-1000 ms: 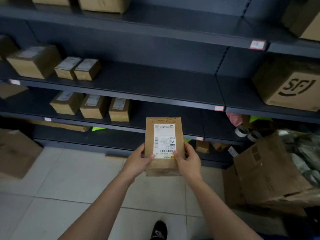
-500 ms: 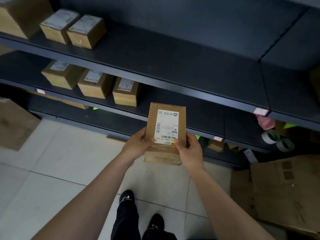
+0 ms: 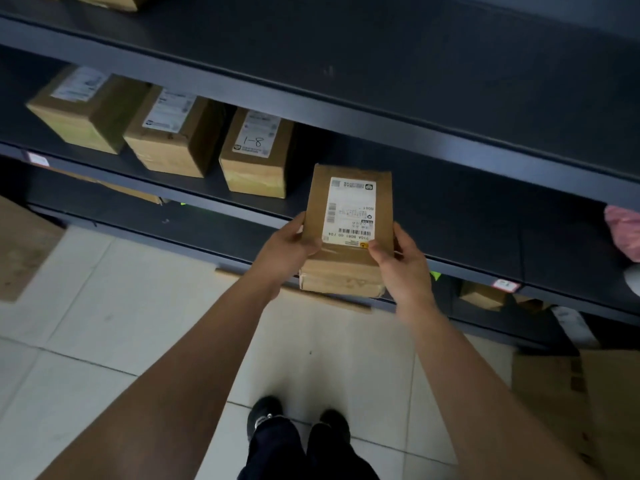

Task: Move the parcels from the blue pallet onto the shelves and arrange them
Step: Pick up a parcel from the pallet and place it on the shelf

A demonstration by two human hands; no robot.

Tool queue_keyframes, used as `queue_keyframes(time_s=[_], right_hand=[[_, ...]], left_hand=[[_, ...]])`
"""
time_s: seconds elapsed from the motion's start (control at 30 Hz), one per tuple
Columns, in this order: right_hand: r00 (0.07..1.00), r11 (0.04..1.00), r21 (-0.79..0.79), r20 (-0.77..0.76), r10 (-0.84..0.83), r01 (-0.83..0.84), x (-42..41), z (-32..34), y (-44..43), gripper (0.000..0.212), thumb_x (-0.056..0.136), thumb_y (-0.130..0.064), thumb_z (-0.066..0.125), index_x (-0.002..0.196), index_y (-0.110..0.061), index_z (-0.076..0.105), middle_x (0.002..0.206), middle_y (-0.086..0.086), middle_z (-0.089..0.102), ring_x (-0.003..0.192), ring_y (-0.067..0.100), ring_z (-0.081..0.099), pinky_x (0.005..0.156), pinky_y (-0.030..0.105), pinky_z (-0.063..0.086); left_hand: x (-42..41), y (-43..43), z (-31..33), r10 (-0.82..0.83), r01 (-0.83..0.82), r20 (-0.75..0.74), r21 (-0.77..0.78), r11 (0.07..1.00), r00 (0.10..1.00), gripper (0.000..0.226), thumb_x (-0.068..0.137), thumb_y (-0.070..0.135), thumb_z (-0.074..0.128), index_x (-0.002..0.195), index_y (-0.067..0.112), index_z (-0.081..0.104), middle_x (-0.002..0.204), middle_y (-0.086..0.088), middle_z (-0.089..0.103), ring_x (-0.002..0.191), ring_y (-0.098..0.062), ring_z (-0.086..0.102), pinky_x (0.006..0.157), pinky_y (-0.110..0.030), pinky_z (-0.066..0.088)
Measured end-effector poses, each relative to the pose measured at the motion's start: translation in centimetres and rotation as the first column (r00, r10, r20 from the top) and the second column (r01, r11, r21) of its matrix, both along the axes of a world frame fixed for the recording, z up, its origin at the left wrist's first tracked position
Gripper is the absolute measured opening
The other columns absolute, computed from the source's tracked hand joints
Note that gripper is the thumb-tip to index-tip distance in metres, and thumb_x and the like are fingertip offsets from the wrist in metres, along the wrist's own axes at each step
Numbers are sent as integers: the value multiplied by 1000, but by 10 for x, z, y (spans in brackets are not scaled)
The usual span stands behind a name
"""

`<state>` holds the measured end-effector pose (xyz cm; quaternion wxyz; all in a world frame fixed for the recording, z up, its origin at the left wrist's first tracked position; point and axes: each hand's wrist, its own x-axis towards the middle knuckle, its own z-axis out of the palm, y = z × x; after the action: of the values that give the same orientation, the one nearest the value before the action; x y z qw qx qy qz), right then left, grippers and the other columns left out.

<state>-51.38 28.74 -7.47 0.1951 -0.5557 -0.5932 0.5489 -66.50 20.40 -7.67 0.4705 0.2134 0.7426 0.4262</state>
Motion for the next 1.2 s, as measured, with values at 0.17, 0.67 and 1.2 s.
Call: queue_keyframes(time_s=[0.17,0.67,1.2], right_hand=[[995,999,27,-92,22,-20,-23,-44,38,50,93,-19,61,138,-33,47,112,-19,60,113,8,56,104,35,44],[979,987,153,-206,-16,48,-71,-118,116,30,91,-16,63,113,-30,48,101,-18,62,96,-1,60,89,23,49],[992,954,281,-34,120,-106,-87,-133,141,45,98,-35,50,141,-23,43,122,-9,60,111,12,58,101,33,47]], left_hand=[[-25,35,-38,17,-15,-20,87,996,1000,42,95,18,56,132,38,53,118,14,65,102,-6,61,93,-32,46],[-75,121,-98,58,-41,-105,155,987,993,57,97,21,55,149,27,33,136,3,56,118,-17,55,107,-40,41],[-88,150,-113,128,-64,-463,152,986,877,55,95,30,58,145,19,41,140,-2,53,125,-20,52,102,-30,44]])
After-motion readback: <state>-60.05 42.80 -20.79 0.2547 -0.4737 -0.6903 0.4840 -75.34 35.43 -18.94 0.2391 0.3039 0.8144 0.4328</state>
